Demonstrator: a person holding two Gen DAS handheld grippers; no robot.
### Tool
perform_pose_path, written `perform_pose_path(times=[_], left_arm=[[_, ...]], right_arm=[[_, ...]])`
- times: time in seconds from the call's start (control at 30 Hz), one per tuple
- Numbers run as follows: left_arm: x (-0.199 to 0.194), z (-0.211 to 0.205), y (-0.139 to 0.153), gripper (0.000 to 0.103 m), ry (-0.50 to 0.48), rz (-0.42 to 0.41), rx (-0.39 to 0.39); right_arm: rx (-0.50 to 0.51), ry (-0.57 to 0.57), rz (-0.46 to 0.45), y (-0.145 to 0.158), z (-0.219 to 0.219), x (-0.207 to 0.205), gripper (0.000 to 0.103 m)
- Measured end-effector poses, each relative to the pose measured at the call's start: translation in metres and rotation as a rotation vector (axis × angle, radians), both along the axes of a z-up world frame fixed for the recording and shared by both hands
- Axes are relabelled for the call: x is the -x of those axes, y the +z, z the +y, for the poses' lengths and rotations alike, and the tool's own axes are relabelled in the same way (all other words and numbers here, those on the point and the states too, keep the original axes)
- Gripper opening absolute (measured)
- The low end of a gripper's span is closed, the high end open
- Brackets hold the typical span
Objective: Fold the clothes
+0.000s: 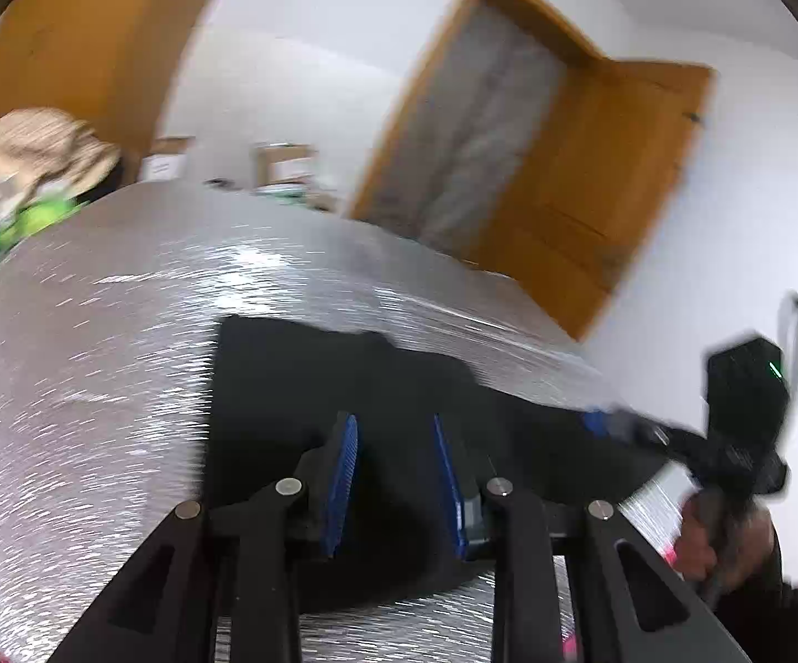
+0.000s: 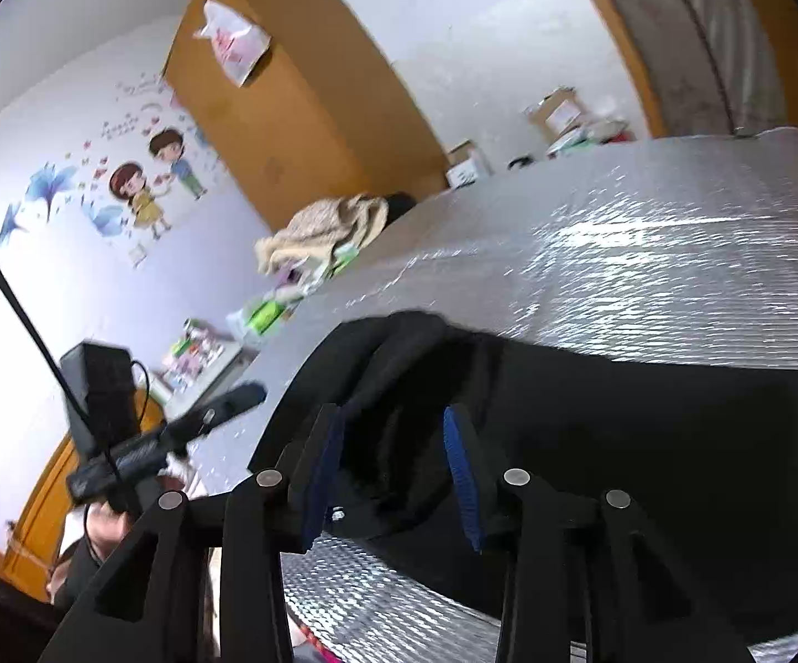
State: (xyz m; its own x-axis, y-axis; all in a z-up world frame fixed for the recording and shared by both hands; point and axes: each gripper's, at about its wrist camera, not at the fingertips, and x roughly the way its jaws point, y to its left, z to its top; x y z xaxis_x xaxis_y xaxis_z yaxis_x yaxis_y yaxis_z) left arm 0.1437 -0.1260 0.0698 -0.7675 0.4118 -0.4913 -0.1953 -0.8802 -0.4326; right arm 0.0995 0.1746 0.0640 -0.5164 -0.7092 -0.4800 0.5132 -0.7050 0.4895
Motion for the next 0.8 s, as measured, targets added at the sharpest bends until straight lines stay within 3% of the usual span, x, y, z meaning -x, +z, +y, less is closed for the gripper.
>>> perform_pose_path(times=[0.2,0.3,0.37,0.43,0.5,0.6,0.8], left_arm=[[-0.008,-0.015,-0.013,0.029,0.034,-0.031,-0.023],[-0.004,-0.011,-0.022,0.029,0.022,-0.059,-0.034],[0.001,-0.008,-0.031,0.029,0.015,-0.083,-0.044],[0.003,-0.007,-0.04,0.029,0.006,-0.105,-0.052],[-0.001,-0.006,-0.044,0.029,-0.007,-0.111,-0.043],[-0.002,-0.004,-0.044,0.029,-0.019,-0.103,-0.032],[0.014,-0.005,-0.03,0.029,-0.003,-0.071,-0.009]], right_arm=[[-0.03,0.08,0.018,0.003,-0.058,0.019,0.039],[-0.061,0.08,-0.048,-0.012,-0.077,0.041,0.037],[-0.112,0.019,-0.138,-0.032,-0.073,0.055,0.03],[-0.106,-0.022,-0.213,-0.051,-0.059,0.062,0.013],[-0.076,-0.042,-0.239,-0.056,-0.045,0.06,0.01],[-0.095,-0.059,-0.22,-0.048,-0.041,0.055,0.018],[-0.051,-0.011,-0.127,-0.01,-0.061,0.06,0.018]])
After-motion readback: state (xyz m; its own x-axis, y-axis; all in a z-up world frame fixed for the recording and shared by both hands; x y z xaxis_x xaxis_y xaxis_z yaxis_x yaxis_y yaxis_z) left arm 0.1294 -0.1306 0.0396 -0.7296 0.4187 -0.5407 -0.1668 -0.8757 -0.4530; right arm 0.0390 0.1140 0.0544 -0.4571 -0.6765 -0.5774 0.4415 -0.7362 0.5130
